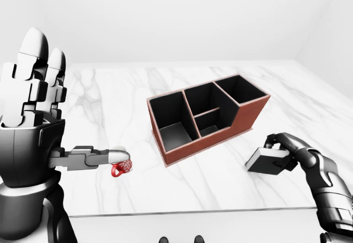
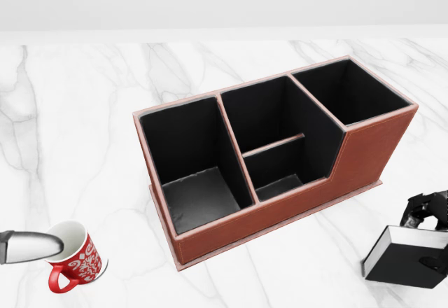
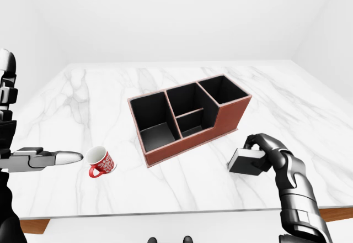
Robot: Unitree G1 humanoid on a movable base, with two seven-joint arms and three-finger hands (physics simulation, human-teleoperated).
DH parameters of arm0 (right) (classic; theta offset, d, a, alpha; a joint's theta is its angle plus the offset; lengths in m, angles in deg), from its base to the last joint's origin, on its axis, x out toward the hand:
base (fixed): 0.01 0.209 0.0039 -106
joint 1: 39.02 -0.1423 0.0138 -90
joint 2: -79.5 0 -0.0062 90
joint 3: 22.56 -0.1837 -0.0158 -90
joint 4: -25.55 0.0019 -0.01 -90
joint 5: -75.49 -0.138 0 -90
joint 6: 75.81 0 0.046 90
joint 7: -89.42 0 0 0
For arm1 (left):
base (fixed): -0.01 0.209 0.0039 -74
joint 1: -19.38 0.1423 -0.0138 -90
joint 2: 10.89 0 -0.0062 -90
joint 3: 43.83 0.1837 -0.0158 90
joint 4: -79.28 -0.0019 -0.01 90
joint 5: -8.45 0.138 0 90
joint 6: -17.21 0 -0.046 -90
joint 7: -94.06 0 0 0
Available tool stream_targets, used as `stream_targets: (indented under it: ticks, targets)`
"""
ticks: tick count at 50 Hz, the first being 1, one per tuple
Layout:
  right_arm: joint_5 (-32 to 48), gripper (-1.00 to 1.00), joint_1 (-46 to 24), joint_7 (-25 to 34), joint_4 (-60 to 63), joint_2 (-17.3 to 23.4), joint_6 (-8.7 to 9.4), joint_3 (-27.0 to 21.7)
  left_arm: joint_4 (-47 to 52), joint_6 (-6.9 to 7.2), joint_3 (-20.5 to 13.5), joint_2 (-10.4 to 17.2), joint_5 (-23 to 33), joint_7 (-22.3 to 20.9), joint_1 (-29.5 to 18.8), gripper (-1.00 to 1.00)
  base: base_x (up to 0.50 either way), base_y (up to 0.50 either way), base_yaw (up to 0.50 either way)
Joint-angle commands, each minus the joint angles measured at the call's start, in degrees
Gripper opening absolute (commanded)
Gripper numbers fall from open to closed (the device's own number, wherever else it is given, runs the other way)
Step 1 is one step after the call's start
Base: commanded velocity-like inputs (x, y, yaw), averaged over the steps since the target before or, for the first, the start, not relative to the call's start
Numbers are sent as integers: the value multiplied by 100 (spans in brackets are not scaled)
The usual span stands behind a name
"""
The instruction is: Pick up the book and place it in the back compartment of the caddy.
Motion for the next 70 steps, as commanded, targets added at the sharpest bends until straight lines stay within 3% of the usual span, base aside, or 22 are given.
stream_targets:
  ticks: [1,25,44,70]
  targets:
    - [8,-100,-38,-108,-51,2,0,-6,-9,0,0,4,1,2,-9,94,0,0,0]
    - [-276,-100,-10,360,514,-40,0,-168,2,0,-11,-2,-8,1,3,94,0,0,0]
    - [-1104,-100,279,1703,2092,-247,0,-609,12,0,-52,20,-36,8,-12,95,0,0,0]
    - [-1920,-100,150,1719,3571,-398,0,-764,41,0,-72,32,-40,-1,-18,95,0,0,0]
